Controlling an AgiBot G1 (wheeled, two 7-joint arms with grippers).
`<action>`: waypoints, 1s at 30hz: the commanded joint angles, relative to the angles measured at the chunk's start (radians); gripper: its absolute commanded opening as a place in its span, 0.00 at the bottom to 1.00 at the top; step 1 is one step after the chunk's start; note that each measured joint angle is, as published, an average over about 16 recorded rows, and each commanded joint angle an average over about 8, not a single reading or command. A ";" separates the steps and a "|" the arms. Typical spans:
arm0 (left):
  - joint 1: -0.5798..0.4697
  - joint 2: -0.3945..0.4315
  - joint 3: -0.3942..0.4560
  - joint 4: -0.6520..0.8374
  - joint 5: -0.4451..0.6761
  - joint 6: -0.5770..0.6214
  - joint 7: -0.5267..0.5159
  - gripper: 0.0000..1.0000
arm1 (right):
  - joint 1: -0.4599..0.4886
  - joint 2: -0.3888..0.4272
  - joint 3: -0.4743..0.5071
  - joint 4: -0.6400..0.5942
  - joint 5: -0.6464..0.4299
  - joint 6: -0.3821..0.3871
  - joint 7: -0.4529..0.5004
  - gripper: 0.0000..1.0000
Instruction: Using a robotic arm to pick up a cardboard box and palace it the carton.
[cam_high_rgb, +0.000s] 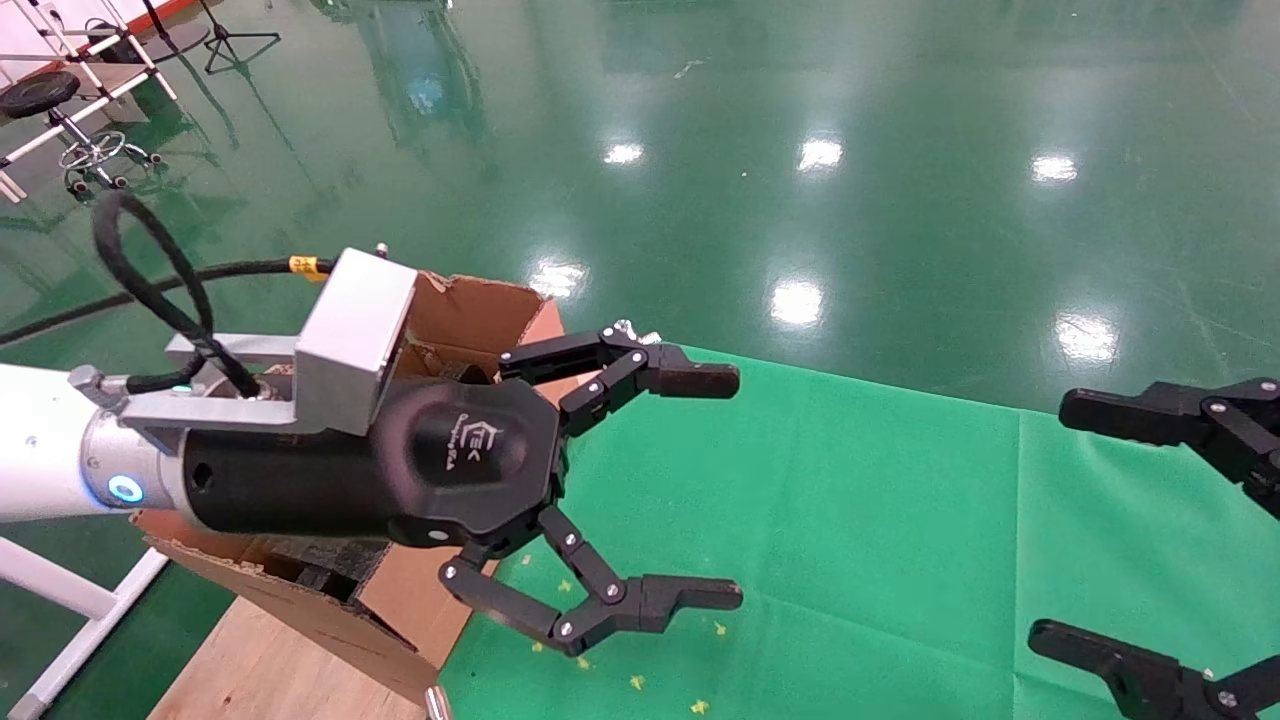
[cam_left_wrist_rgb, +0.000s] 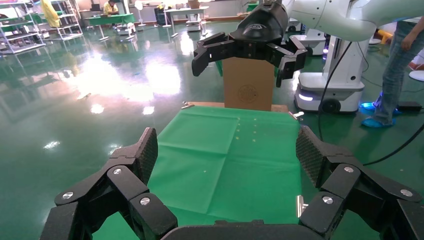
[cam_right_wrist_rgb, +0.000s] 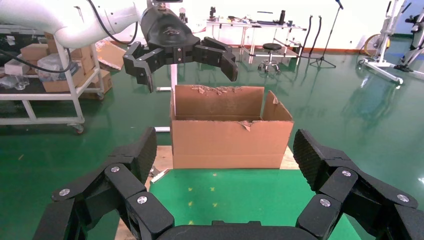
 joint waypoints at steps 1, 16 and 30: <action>-0.001 0.000 0.001 0.001 0.001 0.000 0.000 1.00 | 0.000 0.000 0.000 0.000 0.000 0.000 0.000 1.00; -0.004 0.001 0.002 0.005 0.004 -0.002 -0.001 1.00 | 0.000 0.000 0.000 0.000 0.000 0.000 0.000 1.00; -0.005 0.001 0.003 0.006 0.005 -0.002 -0.001 1.00 | 0.000 0.000 0.000 0.000 0.000 0.000 0.000 1.00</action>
